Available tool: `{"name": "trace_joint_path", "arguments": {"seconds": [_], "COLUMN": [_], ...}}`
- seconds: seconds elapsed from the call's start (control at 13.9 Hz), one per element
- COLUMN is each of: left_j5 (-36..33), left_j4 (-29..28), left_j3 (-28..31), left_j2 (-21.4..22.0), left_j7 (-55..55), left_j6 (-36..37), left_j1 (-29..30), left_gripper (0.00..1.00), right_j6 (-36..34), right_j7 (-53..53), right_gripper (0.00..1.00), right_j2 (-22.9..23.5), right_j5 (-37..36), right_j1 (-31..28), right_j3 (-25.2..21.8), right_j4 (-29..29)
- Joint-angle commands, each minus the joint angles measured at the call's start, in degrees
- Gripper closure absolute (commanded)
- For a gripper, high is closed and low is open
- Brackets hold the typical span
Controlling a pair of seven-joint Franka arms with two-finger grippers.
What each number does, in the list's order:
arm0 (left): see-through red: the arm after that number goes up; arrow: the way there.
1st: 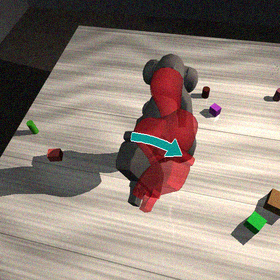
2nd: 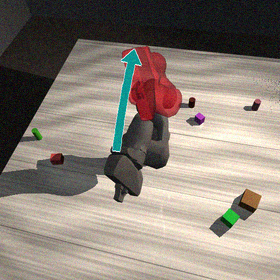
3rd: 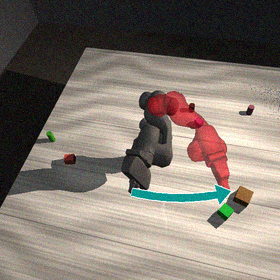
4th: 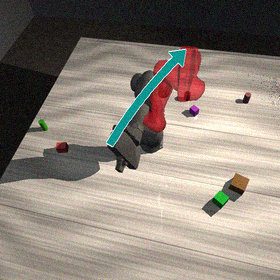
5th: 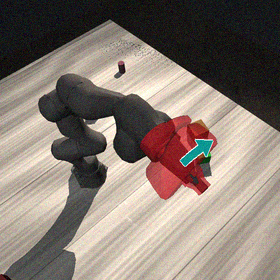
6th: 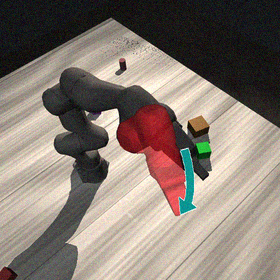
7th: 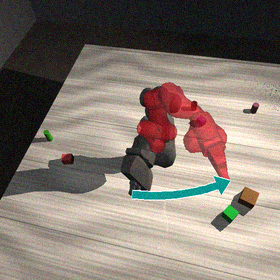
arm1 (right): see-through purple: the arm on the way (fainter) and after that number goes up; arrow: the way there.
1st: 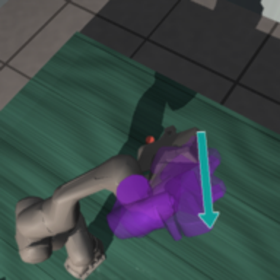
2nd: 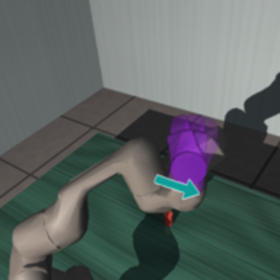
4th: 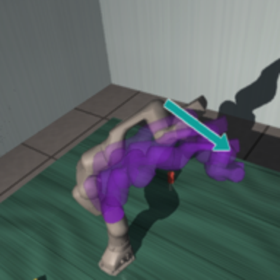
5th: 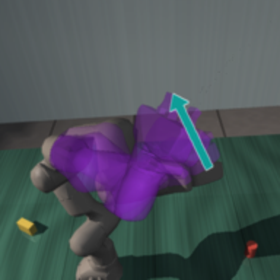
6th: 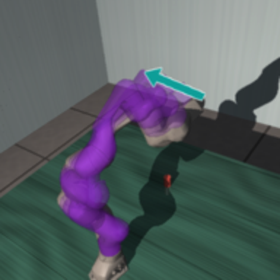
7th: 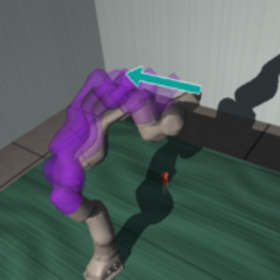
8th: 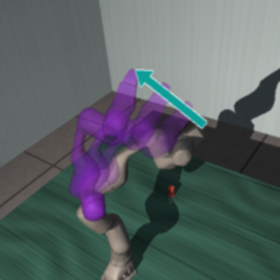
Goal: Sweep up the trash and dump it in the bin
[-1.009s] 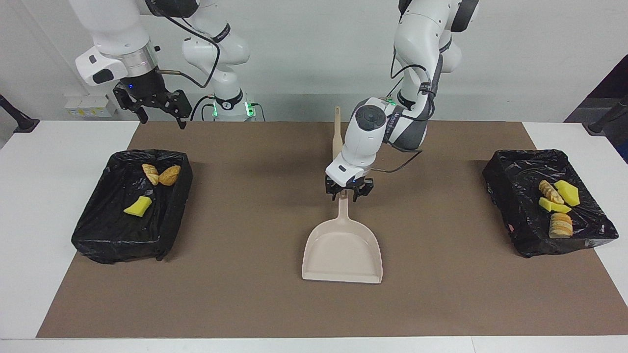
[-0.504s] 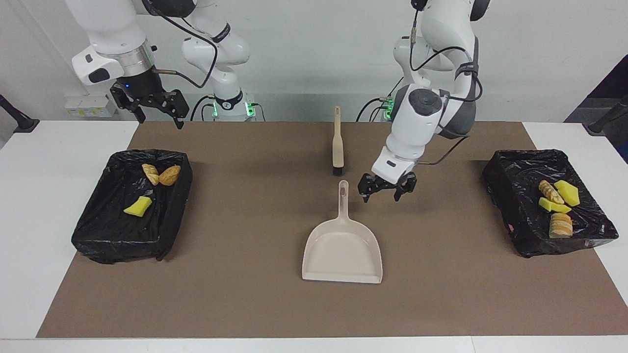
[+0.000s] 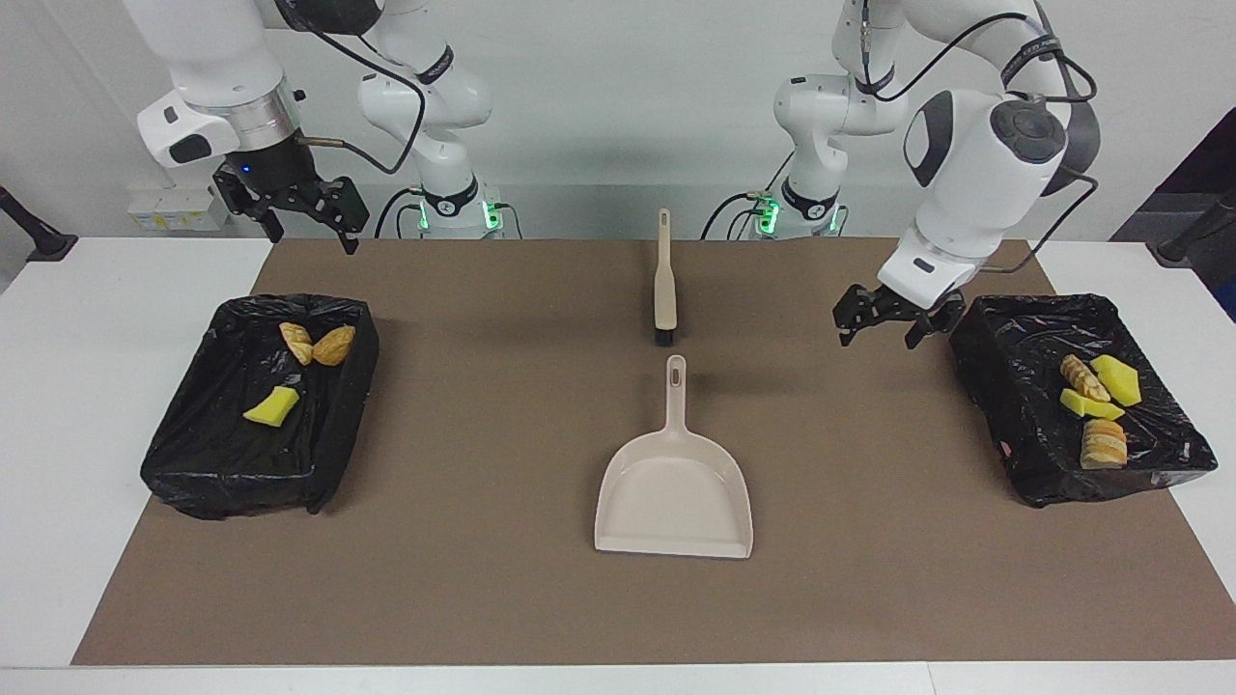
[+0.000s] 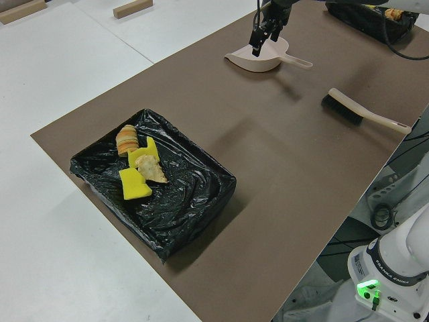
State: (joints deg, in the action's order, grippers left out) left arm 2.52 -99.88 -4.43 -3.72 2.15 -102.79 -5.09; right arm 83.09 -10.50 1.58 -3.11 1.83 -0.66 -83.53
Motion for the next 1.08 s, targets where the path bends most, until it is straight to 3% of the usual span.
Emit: {"name": "trace_joint_path", "arguments": {"seconds": [0.0, 0.5, 0.72, 0.86, 1.01], "left_j5": [0.73, 0.73, 0.73, 1.08, 2.65], "left_j4": [-1.10, 2.67, 3.63, 7.84, 8.56], "left_j3": [-0.58, 0.21, 0.13, -0.31, 0.03], "left_j2": [2.84, 6.61, 9.17, 9.08, 9.08], "left_j7": [-5.99, -8.82, -8.30, -8.04, -7.51], "left_j6": [2.94, 4.27, 7.33, 12.24, 14.28], "left_j1": [3.93, 6.94, 6.85, 6.15, 6.41], "left_gripper": [0.00, 0.00, 0.00, 0.00, 0.00], "right_j6": [0.32, 0.32, 0.32, 0.32, 0.32], "right_j7": [0.65, 0.65, 0.65, 0.65, 0.65], "right_gripper": [0.00, 0.00, 0.00, 0.00, 0.00], "right_j2": [-0.79, -0.79, -0.79, -0.79, -0.79], "right_j5": [1.00, 1.00, 1.00, 1.00, 1.00], "right_j1": [-0.60, -0.60, -0.60, -0.60, -0.60], "right_j3": [0.05, 0.05, 0.05, 0.05, -0.04], "right_j4": [-0.76, -0.76, -0.76, -0.76, -0.76]}}
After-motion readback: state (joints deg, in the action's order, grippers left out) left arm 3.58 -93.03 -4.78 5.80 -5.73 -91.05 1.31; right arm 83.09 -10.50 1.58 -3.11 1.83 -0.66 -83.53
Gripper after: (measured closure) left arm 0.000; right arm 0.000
